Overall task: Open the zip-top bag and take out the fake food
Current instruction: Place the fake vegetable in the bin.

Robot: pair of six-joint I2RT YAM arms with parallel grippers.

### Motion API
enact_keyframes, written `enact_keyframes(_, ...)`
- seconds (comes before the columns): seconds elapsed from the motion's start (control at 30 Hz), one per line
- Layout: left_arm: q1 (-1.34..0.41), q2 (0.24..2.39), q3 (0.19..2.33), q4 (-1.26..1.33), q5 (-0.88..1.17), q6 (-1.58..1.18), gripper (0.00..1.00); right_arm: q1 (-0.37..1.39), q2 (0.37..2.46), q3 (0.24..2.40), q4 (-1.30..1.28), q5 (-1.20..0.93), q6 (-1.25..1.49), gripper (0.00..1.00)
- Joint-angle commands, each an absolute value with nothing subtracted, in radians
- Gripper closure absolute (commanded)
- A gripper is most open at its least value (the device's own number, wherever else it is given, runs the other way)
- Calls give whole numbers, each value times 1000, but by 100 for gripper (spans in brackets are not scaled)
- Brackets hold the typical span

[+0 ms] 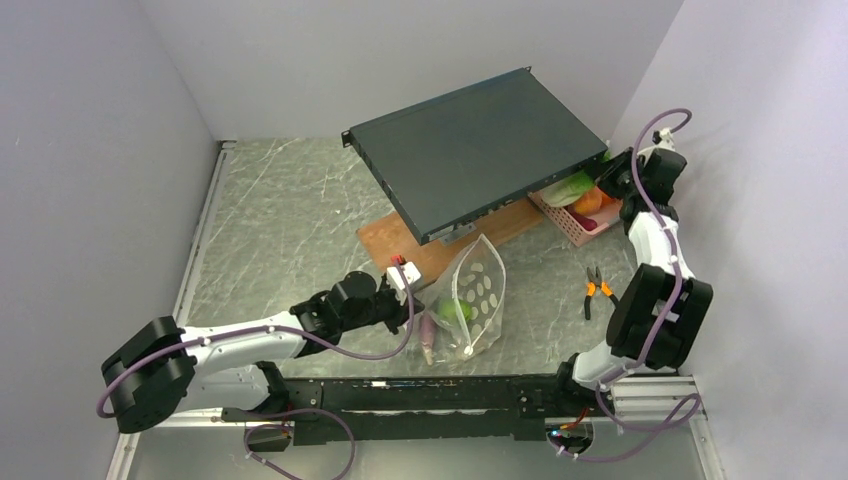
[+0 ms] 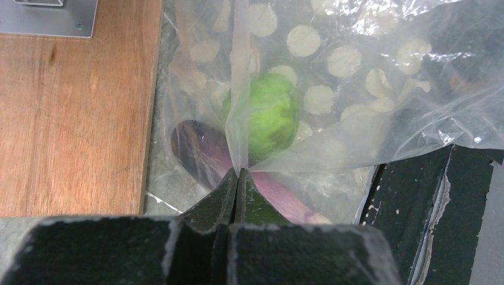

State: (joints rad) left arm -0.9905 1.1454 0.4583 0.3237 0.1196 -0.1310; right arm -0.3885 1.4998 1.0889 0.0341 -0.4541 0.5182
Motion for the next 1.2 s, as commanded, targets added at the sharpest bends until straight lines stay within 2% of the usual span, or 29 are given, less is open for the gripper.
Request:
enact_keyframes(0.0, -988, 1163, 506, 347, 126, -152, 100, -358, 1565, 1210, 169, -403, 562, 100)
enact_keyframes(0.43, -986, 1158, 521, 309, 96, -173, 100, -340, 1759, 1346, 266, -322, 601, 100)
enact_keyframes(0.87, -988, 1164, 532, 295, 100, -190, 100, -299, 1850, 1380, 276, -325, 578, 99)
enact_keyframes(0.97, -988, 1164, 534, 294, 100, -191, 100, -295, 1855, 1375, 275, -324, 570, 90)
enact_keyframes(1.07, -988, 1167, 534, 298, 101, -192, 100, -293, 1863, 1376, 264, -319, 566, 70)
enact_keyframes(1.17, -988, 1169, 537, 296, 105, -191, 100, -294, 1874, 1380, 246, -314, 565, 56)
